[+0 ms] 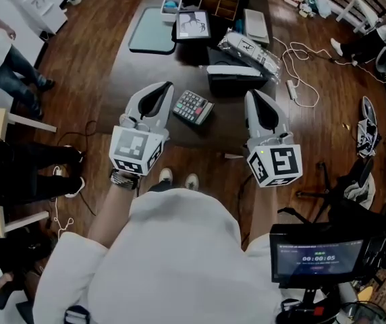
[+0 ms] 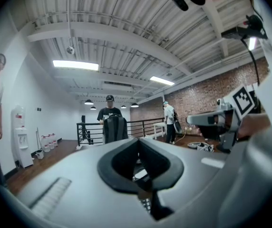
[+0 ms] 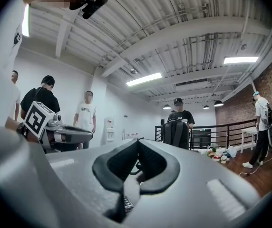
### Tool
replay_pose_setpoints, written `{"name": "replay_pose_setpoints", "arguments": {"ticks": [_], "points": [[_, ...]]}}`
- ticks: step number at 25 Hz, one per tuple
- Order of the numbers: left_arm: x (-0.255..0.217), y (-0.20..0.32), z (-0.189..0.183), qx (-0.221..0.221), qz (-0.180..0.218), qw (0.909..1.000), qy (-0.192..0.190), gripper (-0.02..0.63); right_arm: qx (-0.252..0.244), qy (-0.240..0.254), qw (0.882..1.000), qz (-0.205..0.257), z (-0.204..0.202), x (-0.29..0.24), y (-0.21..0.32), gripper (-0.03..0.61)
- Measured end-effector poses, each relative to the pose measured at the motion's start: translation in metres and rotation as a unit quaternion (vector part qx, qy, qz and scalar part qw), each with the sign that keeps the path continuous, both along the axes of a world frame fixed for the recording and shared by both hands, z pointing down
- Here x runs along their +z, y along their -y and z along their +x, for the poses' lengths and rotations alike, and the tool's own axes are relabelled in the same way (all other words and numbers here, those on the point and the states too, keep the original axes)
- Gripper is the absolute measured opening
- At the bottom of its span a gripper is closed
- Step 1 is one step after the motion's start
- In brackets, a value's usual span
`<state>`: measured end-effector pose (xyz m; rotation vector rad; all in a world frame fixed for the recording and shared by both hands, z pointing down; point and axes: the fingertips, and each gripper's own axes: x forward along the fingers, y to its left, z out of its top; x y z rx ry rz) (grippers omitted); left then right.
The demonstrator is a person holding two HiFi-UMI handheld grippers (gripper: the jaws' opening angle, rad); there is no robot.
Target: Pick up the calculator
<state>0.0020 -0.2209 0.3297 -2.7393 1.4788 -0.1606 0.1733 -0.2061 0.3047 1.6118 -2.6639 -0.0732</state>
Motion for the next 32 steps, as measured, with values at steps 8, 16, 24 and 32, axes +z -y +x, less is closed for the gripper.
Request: {"name": "replay_pose_setpoints", "arguments": {"ticks": [8,16,24,32], "points": [[-0.003,0.015,-0.009,0.015,-0.005,0.9999,0.000,0.006,0.004,0.005,1.000,0.000,-0.014,-0.006,0.013,0.002],[0.001,0.019,-0.018,0.029,-0.016,0.9994,-0.003,0.006,-0.019,-0.107,0.994,0.020,-0.037,0.001,0.007,0.065],[0.014,0.016,-0.018,0.041,-0.037,0.9985,-0.001,0.006,-0.024,-0.258,0.965,0.043,-0.049,0.015,0.001,0.066],[0.018,0.006,-0.012,0.058,-0.036,0.9976,-0.010,0.006,-0.018,-0.358,0.933,0.026,-0.059,0.052,-0.003,0.066]]}}
